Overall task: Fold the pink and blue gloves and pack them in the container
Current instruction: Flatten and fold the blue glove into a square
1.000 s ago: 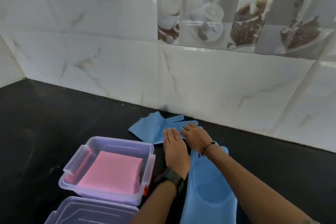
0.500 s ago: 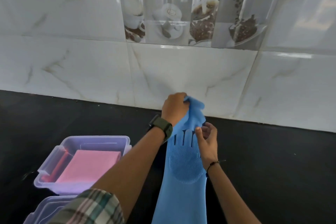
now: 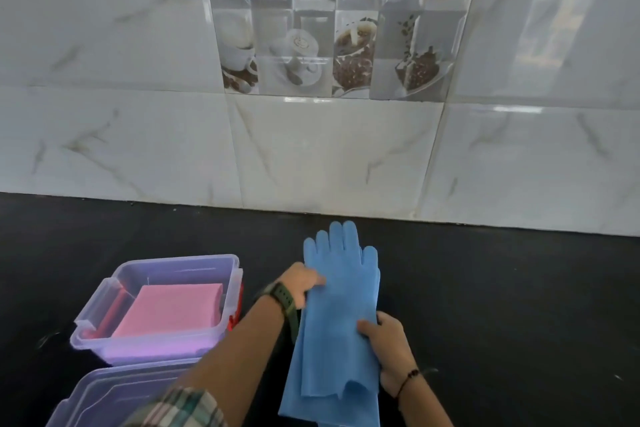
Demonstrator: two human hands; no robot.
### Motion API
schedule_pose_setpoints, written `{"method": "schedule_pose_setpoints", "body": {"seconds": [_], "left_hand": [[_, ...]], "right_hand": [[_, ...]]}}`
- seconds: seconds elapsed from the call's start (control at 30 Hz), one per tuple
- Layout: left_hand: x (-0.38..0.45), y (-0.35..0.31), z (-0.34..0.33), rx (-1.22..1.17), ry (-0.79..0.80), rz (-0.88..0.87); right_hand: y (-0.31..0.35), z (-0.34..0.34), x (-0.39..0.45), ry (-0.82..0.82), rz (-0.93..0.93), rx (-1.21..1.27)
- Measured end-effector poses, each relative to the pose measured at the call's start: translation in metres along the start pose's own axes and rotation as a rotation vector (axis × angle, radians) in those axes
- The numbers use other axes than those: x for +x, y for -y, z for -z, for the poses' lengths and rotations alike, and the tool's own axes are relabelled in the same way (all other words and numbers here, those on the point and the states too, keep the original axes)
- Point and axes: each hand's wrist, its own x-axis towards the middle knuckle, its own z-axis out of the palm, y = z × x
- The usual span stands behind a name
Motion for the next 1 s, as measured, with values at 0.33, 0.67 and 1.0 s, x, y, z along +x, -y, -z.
{"method": "schedule_pose_setpoints", "body": {"seconds": [0.33,0.67,1.0], "left_hand": [[0.001,0.028,0.000,-0.001,-0.029,-0.080],[-0.047,0.061,0.012,0.220,-0.057,-0.040],[-0.081,0.090,0.018,1.218,-0.013,-0.363]], "right_hand": [[-0.017,-0.011,-0.036,-0.119,0.099,-0.302],[-0.024,-0.009,-0.058,-0.078,0.062,-0.267],[-0.017,0.018,-0.073,-0.046,0.242,-1.281]]}}
